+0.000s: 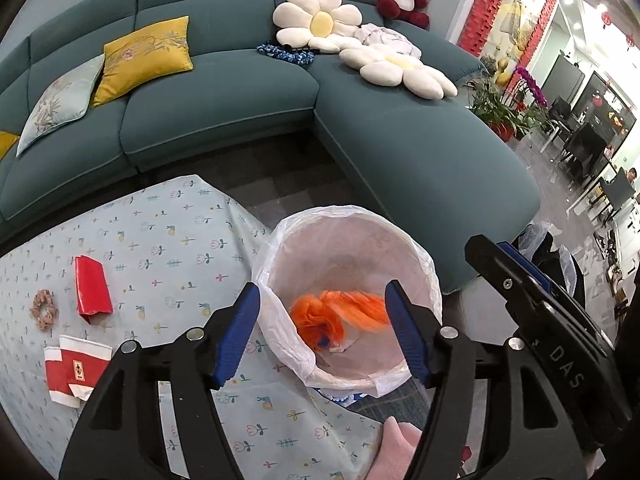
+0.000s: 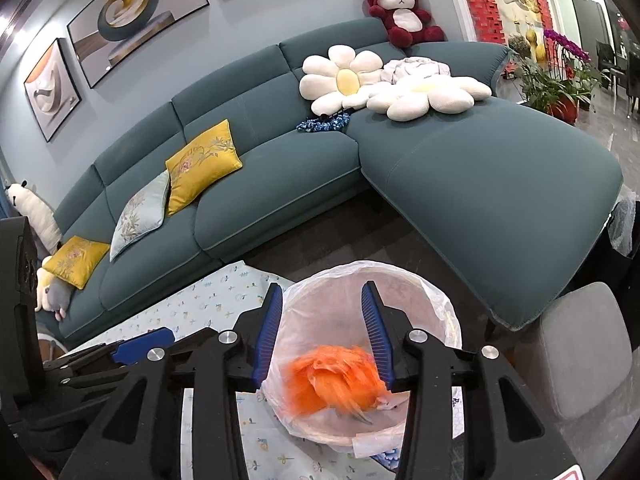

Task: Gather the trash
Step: 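Move both tools back over the table toward the red paper cups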

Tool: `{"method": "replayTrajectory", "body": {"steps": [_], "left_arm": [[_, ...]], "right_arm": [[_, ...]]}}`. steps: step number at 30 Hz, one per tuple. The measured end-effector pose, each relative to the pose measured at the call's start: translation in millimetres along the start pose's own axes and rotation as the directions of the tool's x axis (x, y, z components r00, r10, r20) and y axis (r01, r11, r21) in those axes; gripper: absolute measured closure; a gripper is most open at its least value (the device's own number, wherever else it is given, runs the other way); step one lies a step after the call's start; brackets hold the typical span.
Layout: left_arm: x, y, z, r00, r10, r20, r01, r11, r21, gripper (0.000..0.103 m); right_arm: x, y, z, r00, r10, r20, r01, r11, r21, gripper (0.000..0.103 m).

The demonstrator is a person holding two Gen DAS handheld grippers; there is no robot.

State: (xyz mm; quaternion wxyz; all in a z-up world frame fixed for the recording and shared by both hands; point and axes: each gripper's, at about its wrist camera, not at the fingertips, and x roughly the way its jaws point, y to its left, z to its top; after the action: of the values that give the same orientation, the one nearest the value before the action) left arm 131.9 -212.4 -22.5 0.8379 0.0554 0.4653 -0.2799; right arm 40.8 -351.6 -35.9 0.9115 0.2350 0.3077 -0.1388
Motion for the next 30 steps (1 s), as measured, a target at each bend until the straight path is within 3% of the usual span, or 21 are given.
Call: {"method": "replayTrajectory", "body": {"steps": [14,21,24,30], "left_arm": [[-24.9,32.4,-6.4,0.999,0.027,0.037,-0.025,0.998,-0.059,0.035],[-44.4,71.2,-15.2,0.996,0.072,0.059,-0.065,0.992,-0.108,0.031],[-54.5,90.7,-21.8,0.992,0.103,0.072,-0.092,0.986,-0.139,0.025],[-72.0,134.3,-33.4,0.988,0.135,0.08,-0.115,0.969,-0.217,0.024]], "right_arm": [[-7.5,29.2,-0.7,1.0,0.018,0.007,-0.017,0.999,-0.051,0.048],[-10.1,62.5,-5.7,0.999,0.05,-0.001,-0.05,0.994,-0.097,0.043],[-9.0,81.0,-10.3,0.998,0.067,-0.008,-0.068,0.992,-0.11,0.038],[-3.0,121.0,-27.2,0.994,0.101,-0.047,-0.107,0.982,-0.154,0.036]]}}
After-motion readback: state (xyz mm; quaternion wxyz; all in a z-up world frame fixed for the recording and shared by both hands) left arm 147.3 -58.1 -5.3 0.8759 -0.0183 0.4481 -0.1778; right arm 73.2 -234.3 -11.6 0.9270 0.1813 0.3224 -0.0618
